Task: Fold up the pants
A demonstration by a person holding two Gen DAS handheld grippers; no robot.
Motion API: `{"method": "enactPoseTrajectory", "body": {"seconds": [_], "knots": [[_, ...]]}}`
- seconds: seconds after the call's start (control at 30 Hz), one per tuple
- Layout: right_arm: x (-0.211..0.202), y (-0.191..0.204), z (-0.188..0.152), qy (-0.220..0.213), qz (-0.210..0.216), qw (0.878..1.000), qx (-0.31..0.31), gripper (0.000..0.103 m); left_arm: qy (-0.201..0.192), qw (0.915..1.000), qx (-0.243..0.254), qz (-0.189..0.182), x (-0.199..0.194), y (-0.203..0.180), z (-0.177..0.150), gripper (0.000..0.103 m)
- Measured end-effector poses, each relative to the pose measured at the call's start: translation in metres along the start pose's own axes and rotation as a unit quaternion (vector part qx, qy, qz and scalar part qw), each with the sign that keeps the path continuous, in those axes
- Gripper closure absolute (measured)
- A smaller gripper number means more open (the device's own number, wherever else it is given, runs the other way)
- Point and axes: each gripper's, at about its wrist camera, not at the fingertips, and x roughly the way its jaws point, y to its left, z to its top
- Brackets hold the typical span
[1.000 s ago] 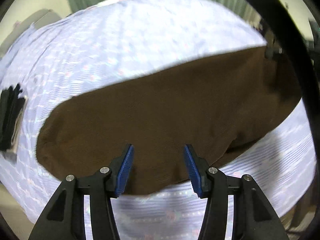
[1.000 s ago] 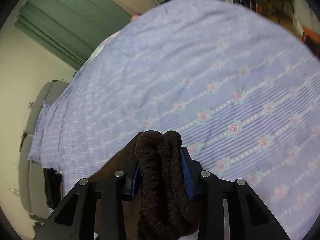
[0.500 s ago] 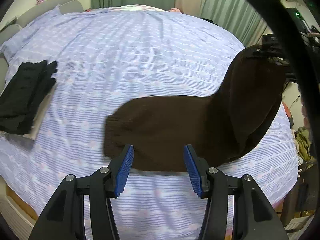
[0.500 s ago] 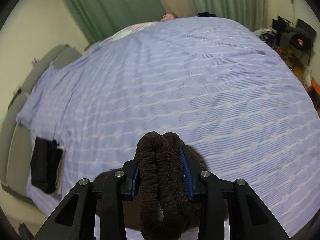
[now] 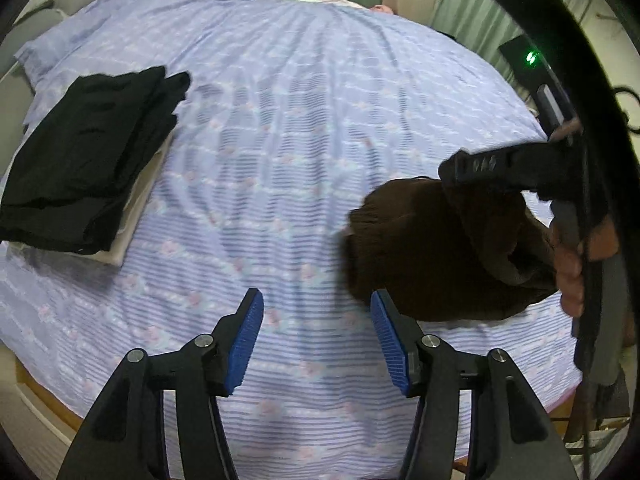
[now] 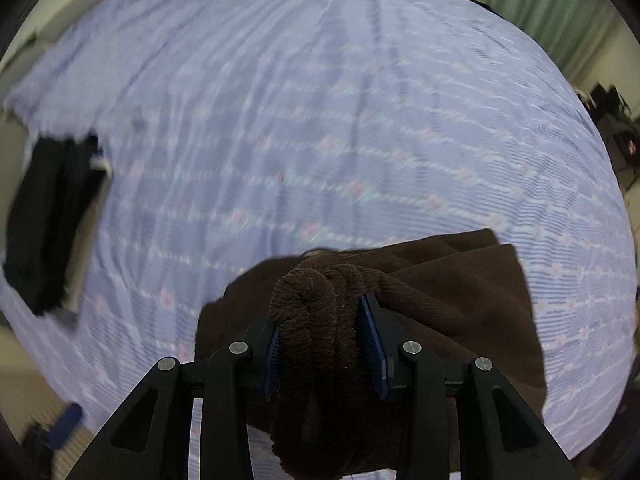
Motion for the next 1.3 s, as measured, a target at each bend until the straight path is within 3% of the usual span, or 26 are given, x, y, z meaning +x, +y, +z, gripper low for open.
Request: {"method": "enactPoseTrajectory", "body": {"seconds": [0.07,0.13,0.27,0.37,0.43,0.53,0.6,0.7,0.83,0.97,1.1,1.23,1.3], "knots": [[0.010,0.011,-0.004,0.006,0.002,1.000,-0.023,0.053,0.001,0.9999,-0.003,0.011,0.000,0.007,-0.001,0.037],[0.012,0.019,-0.009,0.007,0.026,0.999,-0.042,0.037,0.003,0.9997,-0.004,0.024,0.001,0.015,-0.002,0.034],[-0.019,0.026,-0.020,-0.017,0.078,0.994,-0.071,0.033,0.002,0.9994,-0.010,0.032,-0.004,0.021,0.001,0.030],[-0.061,0.008,-0.031,-0.063,0.094,0.992,-0.055,0.024,-0.003,0.9998,-0.009,0.019,-0.012,0.015,0.005,0.027],[-0.089,-0.025,-0.045,-0.101,0.080,0.992,-0.017,0.015,-0.002,0.9999,-0.009,-0.006,-0.010,0.009,0.010,0.026],[-0.106,-0.076,-0.072,-0.114,0.043,0.992,0.043,0.014,0.006,0.9984,-0.018,-0.052,-0.005,-0.008,0.019,0.024],[-0.103,-0.115,-0.095,-0.096,0.024,0.991,0.090,0.014,0.017,0.9954,-0.031,-0.089,0.006,-0.021,0.028,0.023],[-0.089,-0.156,-0.127,-0.058,-0.008,0.988,0.143,0.014,0.036,0.9919,-0.045,-0.113,0.027,-0.043,0.042,0.022],[-0.074,-0.186,-0.163,-0.032,-0.016,0.980,0.196,0.014,0.058,0.9886,-0.051,-0.130,0.053,-0.073,0.061,0.021],[-0.061,-0.192,-0.178,-0.022,-0.001,0.977,0.213,0.014,0.082,0.9819,-0.094,-0.143,0.076,-0.089,0.076,0.018],[-0.049,-0.189,-0.182,-0.021,0.016,0.977,0.214,0.014,0.104,0.9766,-0.147,-0.118,0.099,-0.092,0.080,0.013],[-0.035,-0.190,-0.183,-0.018,0.029,0.976,0.215,0.014,0.140,0.9762,-0.144,-0.082,0.120,-0.095,0.072,0.009],[-0.031,-0.192,-0.185,-0.015,0.035,0.975,0.219,0.014,0.164,0.9692,-0.164,-0.083,0.131,-0.091,0.063,0.007]]}}
